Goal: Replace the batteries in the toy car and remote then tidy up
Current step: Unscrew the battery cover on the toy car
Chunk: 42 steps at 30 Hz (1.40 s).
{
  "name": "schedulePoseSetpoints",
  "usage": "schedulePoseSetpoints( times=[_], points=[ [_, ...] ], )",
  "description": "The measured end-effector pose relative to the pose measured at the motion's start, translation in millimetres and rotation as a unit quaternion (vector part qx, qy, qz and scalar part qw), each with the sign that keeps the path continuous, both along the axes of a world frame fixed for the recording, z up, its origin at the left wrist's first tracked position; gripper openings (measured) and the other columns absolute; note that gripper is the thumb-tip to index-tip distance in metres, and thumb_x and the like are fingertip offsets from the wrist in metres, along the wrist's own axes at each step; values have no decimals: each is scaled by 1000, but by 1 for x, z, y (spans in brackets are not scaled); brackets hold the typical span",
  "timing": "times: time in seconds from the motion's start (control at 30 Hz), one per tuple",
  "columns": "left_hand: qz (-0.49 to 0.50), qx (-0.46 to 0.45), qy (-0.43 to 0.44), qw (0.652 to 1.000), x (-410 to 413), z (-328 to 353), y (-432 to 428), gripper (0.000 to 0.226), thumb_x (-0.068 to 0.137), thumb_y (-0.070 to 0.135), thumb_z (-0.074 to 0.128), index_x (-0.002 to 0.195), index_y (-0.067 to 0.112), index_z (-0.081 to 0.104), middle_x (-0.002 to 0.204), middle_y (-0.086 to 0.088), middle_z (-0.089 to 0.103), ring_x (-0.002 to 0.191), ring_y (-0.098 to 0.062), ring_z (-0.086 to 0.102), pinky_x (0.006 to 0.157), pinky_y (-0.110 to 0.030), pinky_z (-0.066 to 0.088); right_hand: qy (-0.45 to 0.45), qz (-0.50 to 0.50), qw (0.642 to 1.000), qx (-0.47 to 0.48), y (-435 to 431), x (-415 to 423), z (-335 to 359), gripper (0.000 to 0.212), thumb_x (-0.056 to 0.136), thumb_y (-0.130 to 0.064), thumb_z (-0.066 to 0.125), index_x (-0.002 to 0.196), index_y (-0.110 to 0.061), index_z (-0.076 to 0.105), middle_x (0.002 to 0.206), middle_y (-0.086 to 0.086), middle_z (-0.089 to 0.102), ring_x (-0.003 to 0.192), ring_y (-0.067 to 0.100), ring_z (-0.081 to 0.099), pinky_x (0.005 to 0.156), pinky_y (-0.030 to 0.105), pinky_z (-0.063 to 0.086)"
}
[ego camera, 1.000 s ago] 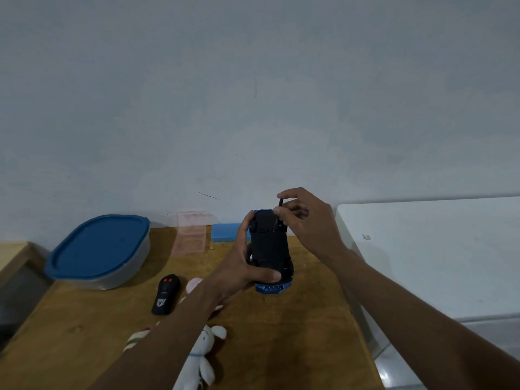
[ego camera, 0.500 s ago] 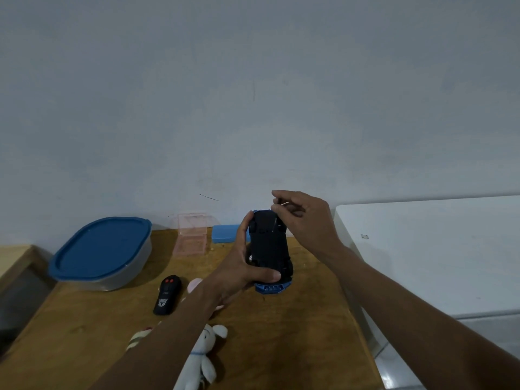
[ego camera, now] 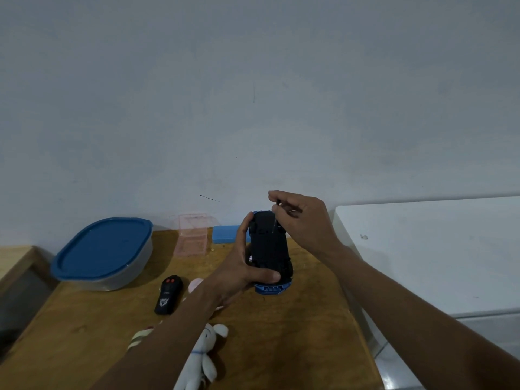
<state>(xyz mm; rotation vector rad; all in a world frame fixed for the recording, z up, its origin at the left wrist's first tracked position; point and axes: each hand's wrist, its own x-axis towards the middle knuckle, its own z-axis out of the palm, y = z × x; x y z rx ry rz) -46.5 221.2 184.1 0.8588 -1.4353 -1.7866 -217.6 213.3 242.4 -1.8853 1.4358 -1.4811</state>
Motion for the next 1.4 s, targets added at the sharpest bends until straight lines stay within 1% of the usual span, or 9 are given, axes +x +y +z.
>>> schedulePoseSetpoints(
  times=[0.1,0.27,0.37,0.43,0.67,0.87,1.0,1.13,1.4],
  points=[
    [3,0,-3,1000,0,1,2,122,63,-14,77,138,63,19,132,-18,55,113,-40,61,96,-63,46,4,-3,1000,1,0,1,0,34,87,1,57,117,-11,69,111,0,72,97,9,69,87,31,57],
    [5,-2,-1,1000,0,0,3,121,64,-13,77,138,63,20,131,-18,56,113,-40,61,96,-63,46,4,-4,1000,2,2,2,0,35,87,2,57,117,-12,68,111,-1,71,96,8,69,84,26,58],
    [7,-1,-1,1000,1,0,4,121,63,-12,78,137,64,21,133,-17,55,115,-39,60,96,-62,46,1,-9,1000,3,2,2,0,31,87,-5,63,117,-12,69,111,-2,71,93,5,68,81,17,56],
    [6,-1,0,1000,1,0,4,121,61,-9,81,137,64,21,134,-17,54,116,-39,60,97,-63,45,3,-8,1000,6,2,3,1,30,88,-5,62,117,-13,69,112,-1,71,95,5,67,82,15,55],
    [0,1,5,1000,-2,0,4,122,57,-4,83,137,63,21,135,-16,53,116,-39,60,97,-64,45,22,-4,1000,15,4,3,4,33,88,-5,60,120,-13,66,111,2,72,99,10,67,85,20,55],
    [0,2,6,1000,-2,-1,5,122,57,-4,83,138,63,21,136,-14,52,117,-37,60,97,-63,45,36,1,999,29,4,4,4,36,90,-4,56,123,-14,64,107,3,72,94,9,67,83,18,56],
    [2,1,5,1000,-1,-2,4,122,57,-4,84,138,63,20,135,-15,53,116,-37,60,98,-63,44,36,1,999,32,4,5,4,35,91,-7,57,124,-14,64,111,3,71,99,11,67,85,19,55],
    [7,0,3,1000,-1,-1,4,122,61,-11,79,139,61,19,134,-14,54,115,-36,61,97,-62,46,44,-5,999,29,2,6,3,33,91,-10,60,123,-13,65,111,3,71,99,12,67,88,20,54],
    [5,6,13,1000,2,-3,2,119,61,-11,79,135,65,25,137,-16,51,116,-39,60,95,-63,47,52,24,996,64,1,13,6,38,94,-4,49,131,-13,58,114,6,69,100,12,67,91,26,54]
  ],
)
